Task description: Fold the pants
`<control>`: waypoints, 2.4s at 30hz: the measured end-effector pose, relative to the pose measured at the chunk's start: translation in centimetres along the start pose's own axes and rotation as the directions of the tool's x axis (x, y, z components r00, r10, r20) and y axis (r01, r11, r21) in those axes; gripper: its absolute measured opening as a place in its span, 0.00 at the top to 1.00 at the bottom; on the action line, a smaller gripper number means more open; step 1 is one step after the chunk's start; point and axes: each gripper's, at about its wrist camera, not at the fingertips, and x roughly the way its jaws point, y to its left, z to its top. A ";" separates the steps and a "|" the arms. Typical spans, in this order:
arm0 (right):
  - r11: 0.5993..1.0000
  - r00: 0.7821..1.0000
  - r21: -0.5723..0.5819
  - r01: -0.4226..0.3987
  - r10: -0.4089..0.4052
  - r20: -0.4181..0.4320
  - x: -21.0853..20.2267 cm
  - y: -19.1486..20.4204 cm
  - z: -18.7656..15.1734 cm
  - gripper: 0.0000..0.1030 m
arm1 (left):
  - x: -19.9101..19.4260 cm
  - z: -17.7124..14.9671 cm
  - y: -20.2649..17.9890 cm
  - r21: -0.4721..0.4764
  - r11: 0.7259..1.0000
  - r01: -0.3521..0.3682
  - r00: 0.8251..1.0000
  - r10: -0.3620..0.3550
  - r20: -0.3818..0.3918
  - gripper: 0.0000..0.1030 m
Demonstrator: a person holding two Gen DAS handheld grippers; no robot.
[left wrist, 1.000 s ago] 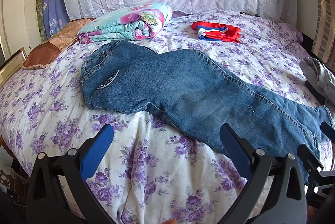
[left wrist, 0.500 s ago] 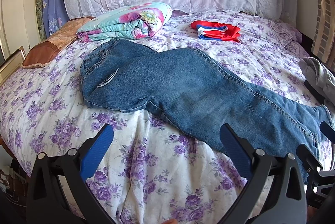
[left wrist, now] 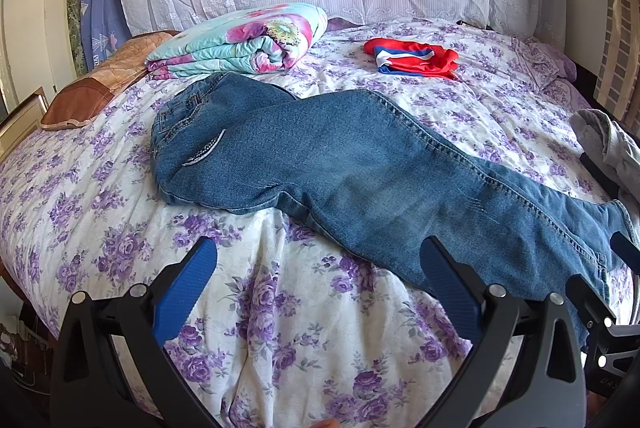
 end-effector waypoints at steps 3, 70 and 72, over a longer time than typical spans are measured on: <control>1.000 1.000 0.000 0.001 -0.001 -0.001 0.0 0.0 0.0 0.03 | 0.0 0.0 0.0 -0.001 1.000 0.000 1.000 0.000 0.000 0.04; 0.913 0.962 0.310 -0.266 0.273 0.021 -0.2 -16.0 -1.2 0.83 | 10.2 4.4 17.1 -0.518 0.798 0.307 0.917 -0.394 -0.063 0.72; 0.915 0.962 0.311 -0.257 0.272 -0.005 0.6 -15.9 -1.6 0.83 | 9.1 4.5 17.6 -0.512 0.798 0.318 0.919 -0.391 -0.038 0.87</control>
